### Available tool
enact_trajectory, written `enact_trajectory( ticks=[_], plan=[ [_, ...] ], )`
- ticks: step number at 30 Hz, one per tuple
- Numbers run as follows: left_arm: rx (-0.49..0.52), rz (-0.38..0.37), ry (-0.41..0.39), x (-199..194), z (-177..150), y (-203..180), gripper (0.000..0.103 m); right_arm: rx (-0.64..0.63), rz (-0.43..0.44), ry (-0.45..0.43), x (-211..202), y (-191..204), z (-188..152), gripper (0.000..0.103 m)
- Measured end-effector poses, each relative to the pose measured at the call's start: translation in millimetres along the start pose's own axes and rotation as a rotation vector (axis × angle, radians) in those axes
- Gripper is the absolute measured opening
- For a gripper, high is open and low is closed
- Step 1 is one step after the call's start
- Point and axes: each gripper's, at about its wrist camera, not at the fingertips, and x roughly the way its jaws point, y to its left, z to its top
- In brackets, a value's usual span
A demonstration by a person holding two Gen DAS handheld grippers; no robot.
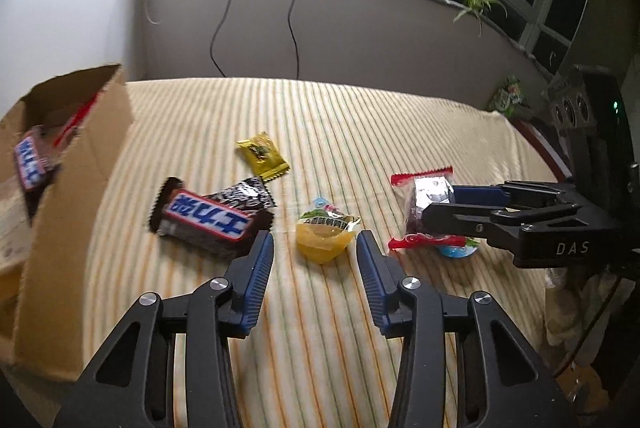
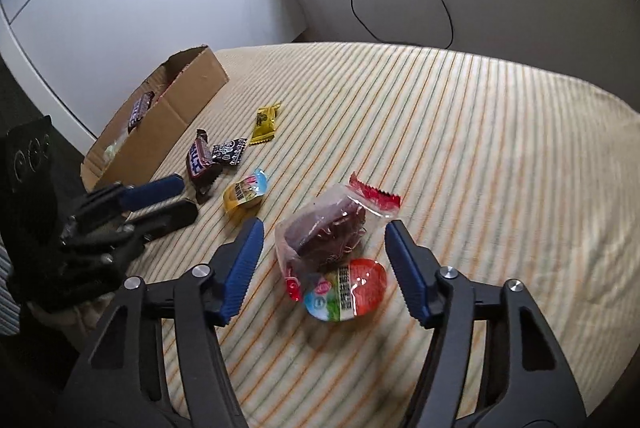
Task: Organize snacks
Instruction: 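Withdraw both tools from the box toward the remaining snacks, then grasp the yellow-green snack bag with the left tool while the right tool grasps the red-wrapped pastry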
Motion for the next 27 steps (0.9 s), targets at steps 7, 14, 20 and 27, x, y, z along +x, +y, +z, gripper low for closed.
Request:
enact_trajectory(
  ticks=[7,14,20,27],
  plan=[
    [0.033,0.001,0.033,21.8,7.6,-4.2,0.038,0.034,0.049,0.042,18.7,-5.0,4.5,0.059],
    [0.042,0.008,0.059,34.2,15.9,-2.3,0.038,0.033,0.068,0.056,25.8,-5.0,9.7,0.058],
    [0.068,0.018,0.075,44.1,19.9,-9.7,0.031,0.029,0.064,0.054,29.4,-5.4,12.3,0.057],
    [0.063,0.024,0.067,43.2,18.0,-7.8,0.027,0.04,0.088,0.052,29.9,-9.1,13.7,0.05]
  ],
)
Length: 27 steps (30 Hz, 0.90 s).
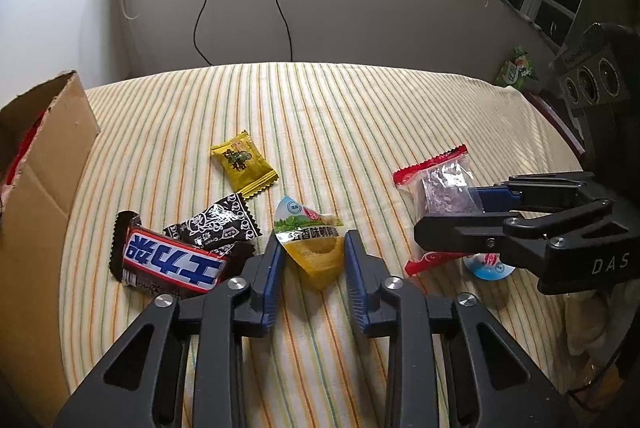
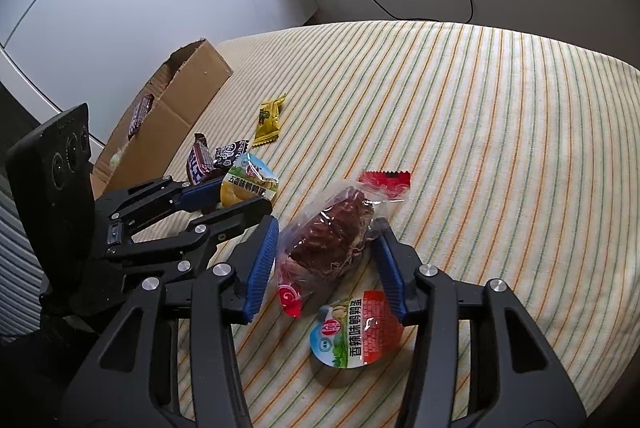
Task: Organize snacks
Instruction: 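Grasp the yellow-green snack bag with the left tool while the right tool grasps the red-wrapped pastry, then carry the snack bag and pastry over the box with both tools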
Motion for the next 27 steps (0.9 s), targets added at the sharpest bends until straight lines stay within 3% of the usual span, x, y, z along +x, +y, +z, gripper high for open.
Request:
enact_trajectory(
  ticks=[10,27],
  plan=[
    [-0.008,-0.009,-0.036,-12.5,-1.2,2.3,0.025,-0.008,-0.009,-0.041,-18.1,6.5,1.0,0.049],
    [-0.033,0.002,-0.162,-76.3,-6.7,9.1,0.025,-0.089,-0.048,-0.118,-54.8,45.2,5.1,0.049]
  ],
)
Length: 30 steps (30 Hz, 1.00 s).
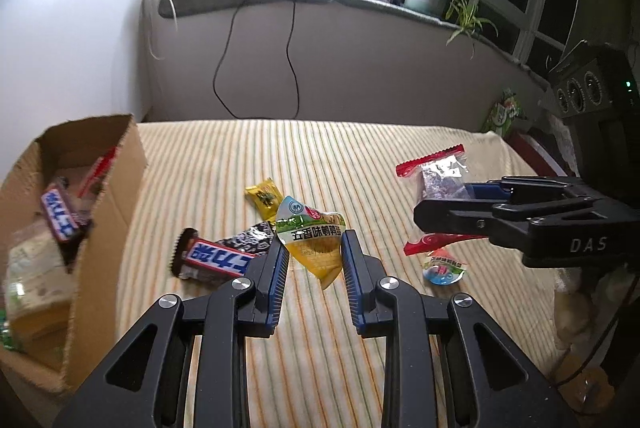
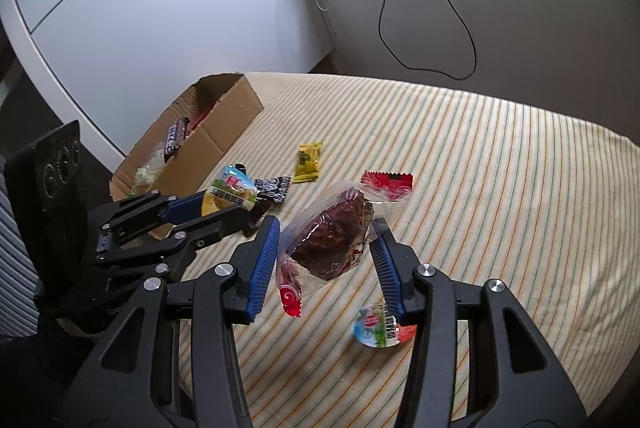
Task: Organize snacks
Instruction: 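Carry the snack bag and pastry over the box with both tools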
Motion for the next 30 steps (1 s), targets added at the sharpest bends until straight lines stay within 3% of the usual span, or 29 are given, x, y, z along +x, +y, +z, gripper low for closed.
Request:
enact_trajectory(
  ticks=[10,30],
  plan=[
    [-0.013,0.056,-0.069,-38.6,2.3,16.8,0.025,-0.078,0.015,-0.024,-1.7,36.1,12.7,0.049],
    [-0.129,0.232,-0.126,-73.8,10.5,126.1,0.025,-0.233,0.125,-0.032,59.1,127.9,94.1,0.049]
  ],
)
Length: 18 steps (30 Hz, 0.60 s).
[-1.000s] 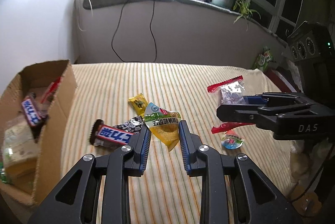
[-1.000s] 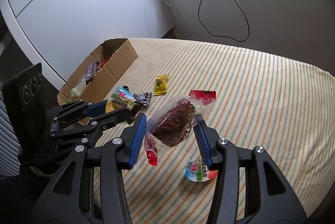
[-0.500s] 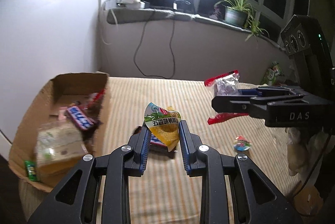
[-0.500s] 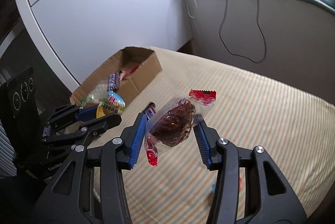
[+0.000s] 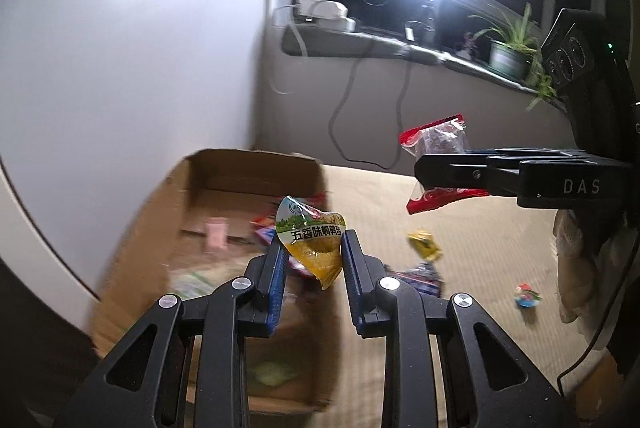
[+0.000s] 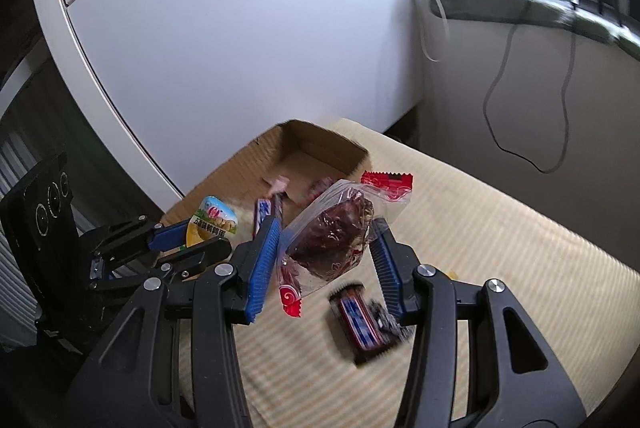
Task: Organize snacks
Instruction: 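Carry the snack bag and pastry over the box with both tools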
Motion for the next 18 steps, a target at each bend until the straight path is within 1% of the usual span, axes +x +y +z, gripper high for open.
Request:
enact_trajectory(
  ticks=[8,11,18],
  plan=[
    [-0.025,0.056,0.005,9.1,8.8,30.7,0.025,-0.026,0.044,0.012,44.7,13.9,32.9,0.049],
    [-0.031,0.073,0.014,15.2,9.3,38.7,0.025,-0.025,0.067,0.024,61.8,15.4,43.0,0.049],
    [-0.048,0.095,0.039,29.1,8.3,50.9,0.025,-0.032,0.084,0.056,102.5,15.2,58.9,0.049]
  ],
)
